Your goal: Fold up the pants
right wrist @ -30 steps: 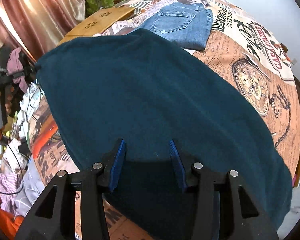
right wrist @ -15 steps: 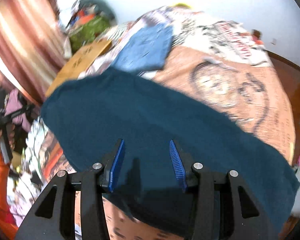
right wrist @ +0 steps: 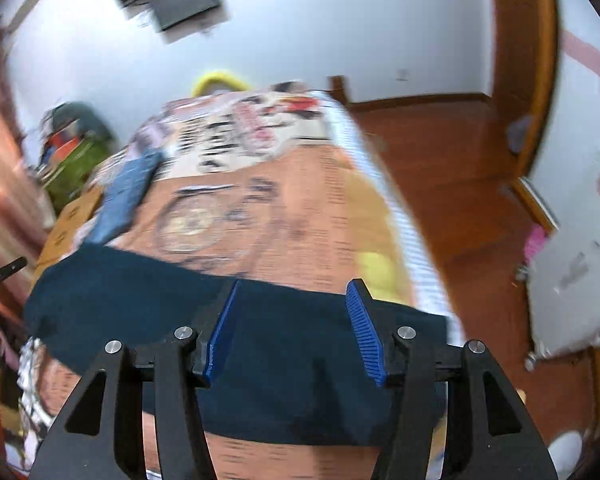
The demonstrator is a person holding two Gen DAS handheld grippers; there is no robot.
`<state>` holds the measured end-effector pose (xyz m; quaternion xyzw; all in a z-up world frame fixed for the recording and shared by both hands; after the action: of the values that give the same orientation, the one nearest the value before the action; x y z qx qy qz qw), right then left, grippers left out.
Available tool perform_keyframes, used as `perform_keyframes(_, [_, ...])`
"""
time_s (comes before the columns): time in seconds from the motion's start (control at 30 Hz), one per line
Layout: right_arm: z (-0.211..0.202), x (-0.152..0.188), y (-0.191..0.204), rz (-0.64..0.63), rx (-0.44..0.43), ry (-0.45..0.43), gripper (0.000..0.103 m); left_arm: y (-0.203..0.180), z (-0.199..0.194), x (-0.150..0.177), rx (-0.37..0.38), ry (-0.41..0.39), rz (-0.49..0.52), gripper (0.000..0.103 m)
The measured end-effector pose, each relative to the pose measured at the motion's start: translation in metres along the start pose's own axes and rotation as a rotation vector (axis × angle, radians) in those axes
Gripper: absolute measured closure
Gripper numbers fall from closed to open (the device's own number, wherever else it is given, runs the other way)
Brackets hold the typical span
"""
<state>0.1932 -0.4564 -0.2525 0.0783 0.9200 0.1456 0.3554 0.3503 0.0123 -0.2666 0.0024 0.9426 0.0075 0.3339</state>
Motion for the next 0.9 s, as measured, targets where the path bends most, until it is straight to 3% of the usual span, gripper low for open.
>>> perform_keyframes(0.1, [0.002, 0.012, -0.054, 0.075, 0.058, 0.017, 0.053, -0.042, 0.02, 0.006, 0.026, 0.047, 0.038, 0.043])
perform_keyframes(0.23, [0.021, 0.034, -0.095, 0.152, 0.075, 0.064, 0.053, -0.072, 0.044, 0.018, 0.019, 0.1, 0.085, 0.043])
perform_keyframes(0.53, [0.081, 0.069, -0.132, 0.243, 0.03, 0.146, 0.053, -0.08, 0.087, 0.054, -0.022, 0.235, 0.077, 0.042])
perform_keyframes(0.6, [0.088, 0.073, -0.137, 0.27, 0.02, 0.148, 0.057, -0.076, 0.088, 0.055, -0.037, 0.22, 0.059, 0.032])
perform_keyframes(0.9, [0.101, 0.07, -0.137, 0.251, 0.006, 0.118, 0.075, -0.076, 0.094, 0.055, -0.053, 0.219, 0.043, 0.027])
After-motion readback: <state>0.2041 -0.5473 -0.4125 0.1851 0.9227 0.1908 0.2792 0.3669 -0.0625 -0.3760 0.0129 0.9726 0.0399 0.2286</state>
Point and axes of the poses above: each gripper's, at about its wrist camera, not at the fingertips, and z roughly the way its jaws point, y to its left, x to its underside, the point moved 10 cm from there along z, roughly the way its jaws point, and after that the axes turned 7 degrees about -x, right-handed, at the moved point
